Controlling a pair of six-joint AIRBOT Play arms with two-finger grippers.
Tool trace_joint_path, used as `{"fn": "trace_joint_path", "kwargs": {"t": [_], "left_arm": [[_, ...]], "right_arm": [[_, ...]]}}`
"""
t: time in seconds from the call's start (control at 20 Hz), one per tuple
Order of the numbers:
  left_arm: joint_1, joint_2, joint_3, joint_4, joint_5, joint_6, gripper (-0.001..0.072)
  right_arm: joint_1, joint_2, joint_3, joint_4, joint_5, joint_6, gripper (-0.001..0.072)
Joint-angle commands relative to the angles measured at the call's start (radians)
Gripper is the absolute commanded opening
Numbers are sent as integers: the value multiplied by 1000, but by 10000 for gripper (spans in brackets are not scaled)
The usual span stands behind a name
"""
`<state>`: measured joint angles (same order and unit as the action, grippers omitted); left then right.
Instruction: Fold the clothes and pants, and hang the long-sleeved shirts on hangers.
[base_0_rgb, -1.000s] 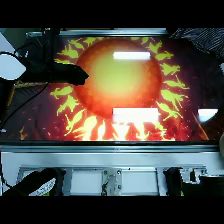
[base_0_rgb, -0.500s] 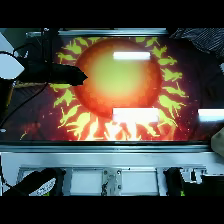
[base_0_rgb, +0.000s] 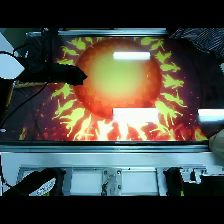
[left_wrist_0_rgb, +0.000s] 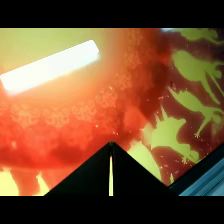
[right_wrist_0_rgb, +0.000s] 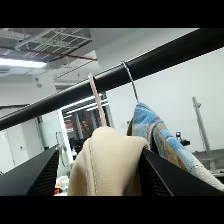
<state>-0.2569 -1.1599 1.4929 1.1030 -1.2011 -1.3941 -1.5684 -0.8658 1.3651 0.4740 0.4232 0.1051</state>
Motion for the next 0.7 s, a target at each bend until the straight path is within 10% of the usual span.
{"fn": "trace_joint_path", "kwargs": {"t": [0.0, 0.45, 0.65], "left_arm": [[1, 0, 1, 1, 0, 0, 21], [1, -1, 1, 2, 16, 0, 21], [1, -1, 1, 1, 34, 0, 21]], "right_arm": [[0, 31, 0, 28, 7, 4, 504], [4, 84, -3, 40, 286, 171, 500], [168, 38, -5, -43, 630, 208, 293]]}}
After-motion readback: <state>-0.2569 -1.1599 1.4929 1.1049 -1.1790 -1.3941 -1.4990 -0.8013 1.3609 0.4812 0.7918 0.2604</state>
